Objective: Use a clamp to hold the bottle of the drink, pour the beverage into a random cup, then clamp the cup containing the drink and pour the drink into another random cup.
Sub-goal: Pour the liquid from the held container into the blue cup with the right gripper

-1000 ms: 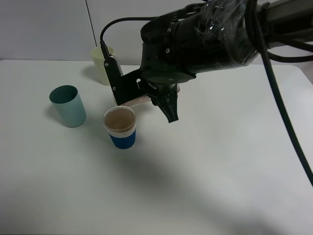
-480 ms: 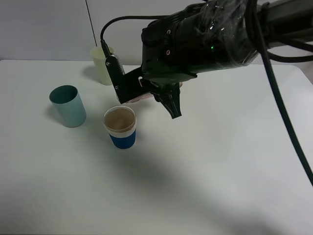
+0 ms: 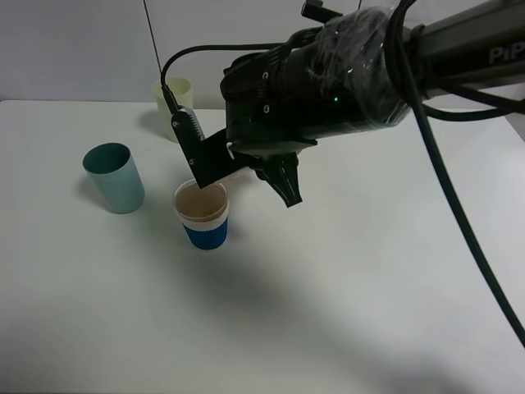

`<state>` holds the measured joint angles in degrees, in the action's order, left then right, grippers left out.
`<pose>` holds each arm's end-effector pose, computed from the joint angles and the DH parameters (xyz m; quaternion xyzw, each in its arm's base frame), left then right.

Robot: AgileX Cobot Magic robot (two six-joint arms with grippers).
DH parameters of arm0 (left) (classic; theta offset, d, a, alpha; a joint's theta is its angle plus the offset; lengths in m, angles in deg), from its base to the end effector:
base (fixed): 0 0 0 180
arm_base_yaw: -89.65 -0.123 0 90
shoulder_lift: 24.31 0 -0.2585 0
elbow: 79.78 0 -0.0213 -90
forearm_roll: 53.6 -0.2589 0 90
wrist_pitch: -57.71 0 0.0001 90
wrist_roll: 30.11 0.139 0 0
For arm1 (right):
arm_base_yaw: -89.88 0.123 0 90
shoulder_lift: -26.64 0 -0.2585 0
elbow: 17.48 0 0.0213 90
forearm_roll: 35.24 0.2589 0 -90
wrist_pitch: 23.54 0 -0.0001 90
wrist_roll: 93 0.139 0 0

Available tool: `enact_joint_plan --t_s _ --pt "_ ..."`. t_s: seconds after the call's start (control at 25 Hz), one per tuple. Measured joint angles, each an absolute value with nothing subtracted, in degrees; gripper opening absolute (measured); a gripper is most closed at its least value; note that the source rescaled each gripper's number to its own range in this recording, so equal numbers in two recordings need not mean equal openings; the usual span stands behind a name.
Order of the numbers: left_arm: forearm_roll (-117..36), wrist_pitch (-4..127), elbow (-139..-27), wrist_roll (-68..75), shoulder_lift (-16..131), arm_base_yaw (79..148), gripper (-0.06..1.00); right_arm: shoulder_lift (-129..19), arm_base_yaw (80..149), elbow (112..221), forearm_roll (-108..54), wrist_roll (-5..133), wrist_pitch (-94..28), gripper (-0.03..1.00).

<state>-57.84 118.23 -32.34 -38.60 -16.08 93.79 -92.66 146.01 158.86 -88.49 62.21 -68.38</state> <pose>0.0709 0.0038 0.2624 -0.0338 0.8477 -0.0214 0.5290 0.2915 0.2933 0.1226 -0.7917 0.4931 -0.3094 0.1855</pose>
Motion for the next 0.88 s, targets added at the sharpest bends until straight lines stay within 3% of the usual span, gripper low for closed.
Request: enact_joint_plan --t_s 0.88 --pt "-57.87 118.23 -32.34 -38.6 -16.08 93.79 0.66 -96.52 146.88 162.91 -93.14 62.23 -70.42 0.0"
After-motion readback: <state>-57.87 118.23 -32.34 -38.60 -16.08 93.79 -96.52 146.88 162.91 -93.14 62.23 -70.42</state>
